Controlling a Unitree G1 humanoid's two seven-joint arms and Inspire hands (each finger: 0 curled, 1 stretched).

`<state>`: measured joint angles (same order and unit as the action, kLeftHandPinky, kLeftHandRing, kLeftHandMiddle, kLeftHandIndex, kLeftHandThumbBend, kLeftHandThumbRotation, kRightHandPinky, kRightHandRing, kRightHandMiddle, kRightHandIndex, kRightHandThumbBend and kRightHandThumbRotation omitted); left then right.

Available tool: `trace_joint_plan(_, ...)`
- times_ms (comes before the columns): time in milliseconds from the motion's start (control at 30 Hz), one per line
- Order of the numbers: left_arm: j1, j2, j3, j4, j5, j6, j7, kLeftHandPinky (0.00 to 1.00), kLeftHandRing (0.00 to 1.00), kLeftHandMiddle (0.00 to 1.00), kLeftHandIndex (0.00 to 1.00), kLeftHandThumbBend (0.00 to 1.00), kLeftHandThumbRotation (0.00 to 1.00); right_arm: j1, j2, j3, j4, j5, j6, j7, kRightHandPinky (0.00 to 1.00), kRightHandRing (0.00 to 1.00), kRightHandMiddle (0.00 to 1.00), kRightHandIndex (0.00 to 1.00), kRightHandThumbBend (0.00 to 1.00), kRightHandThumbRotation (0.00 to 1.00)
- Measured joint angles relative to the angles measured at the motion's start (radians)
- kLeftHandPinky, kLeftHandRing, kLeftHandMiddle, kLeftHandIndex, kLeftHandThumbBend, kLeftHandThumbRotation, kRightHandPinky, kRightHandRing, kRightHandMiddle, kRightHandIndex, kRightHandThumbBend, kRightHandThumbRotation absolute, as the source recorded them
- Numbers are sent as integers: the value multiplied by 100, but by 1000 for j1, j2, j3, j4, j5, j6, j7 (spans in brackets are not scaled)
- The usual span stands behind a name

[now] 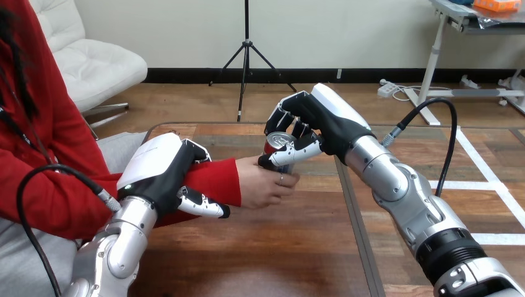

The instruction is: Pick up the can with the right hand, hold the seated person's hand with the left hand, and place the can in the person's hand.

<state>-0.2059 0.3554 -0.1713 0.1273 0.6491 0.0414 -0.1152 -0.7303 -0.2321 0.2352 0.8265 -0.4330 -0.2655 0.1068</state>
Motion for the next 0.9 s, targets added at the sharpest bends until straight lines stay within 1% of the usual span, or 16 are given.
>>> trace_joint_plan(267, -1, 0, 0, 3, 0, 0, 0, 20, 26, 33, 34, 75, 0, 1, 0, 0, -10, -1, 5, 6, 30, 34, 41, 45, 59, 0)
trace_joint_plan(900, -5, 0, 4, 4, -1, 0, 2, 21, 27, 34, 34, 73, 0, 10, -5, 0, -76, -1, 18, 10, 29, 33, 40, 45, 60, 0)
